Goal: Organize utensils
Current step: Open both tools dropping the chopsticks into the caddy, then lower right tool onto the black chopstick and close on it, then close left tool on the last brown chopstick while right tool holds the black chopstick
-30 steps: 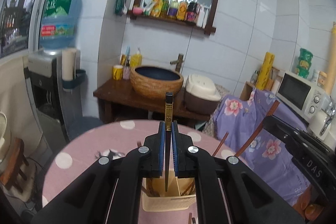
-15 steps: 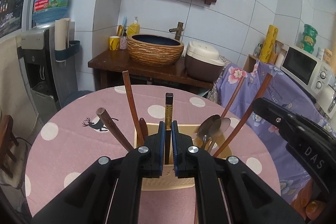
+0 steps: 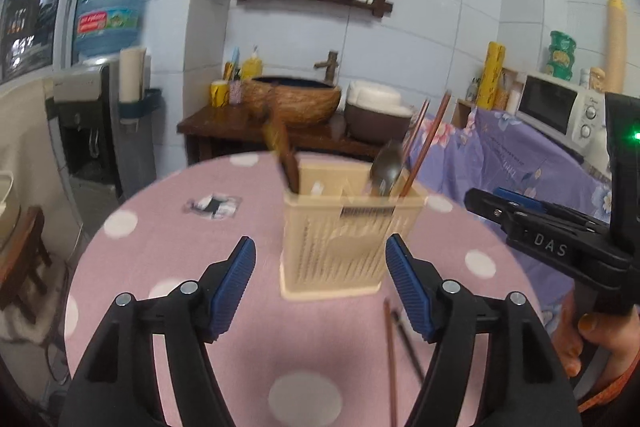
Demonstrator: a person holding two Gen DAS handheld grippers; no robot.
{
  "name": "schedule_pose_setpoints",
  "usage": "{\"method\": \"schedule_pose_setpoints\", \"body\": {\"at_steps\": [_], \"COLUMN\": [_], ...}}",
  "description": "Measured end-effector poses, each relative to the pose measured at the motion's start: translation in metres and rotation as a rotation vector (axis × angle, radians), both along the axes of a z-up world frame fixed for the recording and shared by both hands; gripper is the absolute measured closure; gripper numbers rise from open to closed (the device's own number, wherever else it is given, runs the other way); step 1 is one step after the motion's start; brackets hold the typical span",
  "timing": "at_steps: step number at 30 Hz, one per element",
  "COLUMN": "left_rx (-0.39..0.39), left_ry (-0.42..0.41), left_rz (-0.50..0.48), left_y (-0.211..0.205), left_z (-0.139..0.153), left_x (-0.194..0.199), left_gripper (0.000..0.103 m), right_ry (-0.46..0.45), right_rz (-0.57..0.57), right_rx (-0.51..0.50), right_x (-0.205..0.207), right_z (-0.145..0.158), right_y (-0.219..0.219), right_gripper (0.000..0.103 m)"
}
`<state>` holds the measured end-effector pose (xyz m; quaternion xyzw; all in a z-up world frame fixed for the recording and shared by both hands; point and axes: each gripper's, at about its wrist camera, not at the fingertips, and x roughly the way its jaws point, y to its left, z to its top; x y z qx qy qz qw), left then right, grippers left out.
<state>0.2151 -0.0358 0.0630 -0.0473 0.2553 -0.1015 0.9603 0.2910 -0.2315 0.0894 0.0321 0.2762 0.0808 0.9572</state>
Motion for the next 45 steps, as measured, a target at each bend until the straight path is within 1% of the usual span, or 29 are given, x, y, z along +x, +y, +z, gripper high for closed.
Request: {"method": "schedule_pose_setpoints", "body": {"at_steps": [3, 7, 10, 12, 15, 17, 19, 22, 25, 31, 37, 41, 44, 45], "left_rx": [-0.002, -0.011, -0.012, -0.015, -0.012, -0.01, -0.007, -0.01, -0.008, 0.005, 0.016, 0.059, 0.088, 0.098], "left_ry": [0.072, 0.166, 0.205, 0.219, 0.229, 0.23, 0.231, 0.241, 0.252, 0.267, 0.285, 0.301, 0.324, 0.33], "left_rz": [0.047, 0.062, 0.067, 0.068, 0.063, 0.056, 0.048, 0.038, 0.028, -0.017, -0.077, -0.127, -0.159, -0.167], "left_y": [0.012, 0.019, 0.022, 0.024, 0.023, 0.021, 0.018, 0.015, 0.011, -0.004, -0.026, -0.048, -0.064, -0.07], "left_z": [-0.031, -0.065, -0.08, -0.086, -0.09, -0.092, -0.092, -0.095, -0.098, -0.1, -0.101, -0.104, -0.107, -0.108], "left_x": [-0.007, -0.015, -0.019, -0.021, -0.023, -0.025, -0.026, -0.026, -0.025, -0.023, -0.018, -0.008, 0.003, 0.008], "left_gripper": [0.036, 0.036, 0.036, 0.036, 0.036, 0.036, 0.036, 0.036, 0.036, 0.036, 0.036, 0.037, 0.044, 0.047], "right_ry": [0.104, 0.226, 0.27, 0.29, 0.328, 0.344, 0.357, 0.349, 0.351, 0.349, 0.345, 0.334, 0.298, 0.294], "right_rz": [-0.021, -0.023, -0.031, -0.03, -0.02, -0.018, -0.014, -0.016, -0.022, -0.068, -0.111, -0.064, -0.073, -0.076], "right_rx": [-0.016, -0.031, -0.074, -0.105, -0.109, -0.107, -0.097, -0.093, -0.069, -0.049, -0.006, 0.064, 0.075, 0.074], "right_x": [-0.009, -0.019, -0.026, -0.03, -0.028, -0.027, -0.029, -0.03, -0.031, -0.035, -0.035, -0.035, -0.037, -0.036], "right_z": [-0.04, -0.089, -0.114, -0.126, -0.137, -0.143, -0.15, -0.153, -0.153, -0.151, -0.151, -0.152, -0.145, -0.143], "right_y": [0.002, 0.012, 0.021, 0.026, 0.03, 0.03, 0.03, 0.026, 0.016, -0.01, -0.039, -0.047, -0.052, -0.054], "right_gripper": [0.057, 0.057, 0.062, 0.064, 0.072, 0.078, 0.085, 0.093, 0.095, 0.095, 0.095, 0.093, 0.091, 0.086]}}
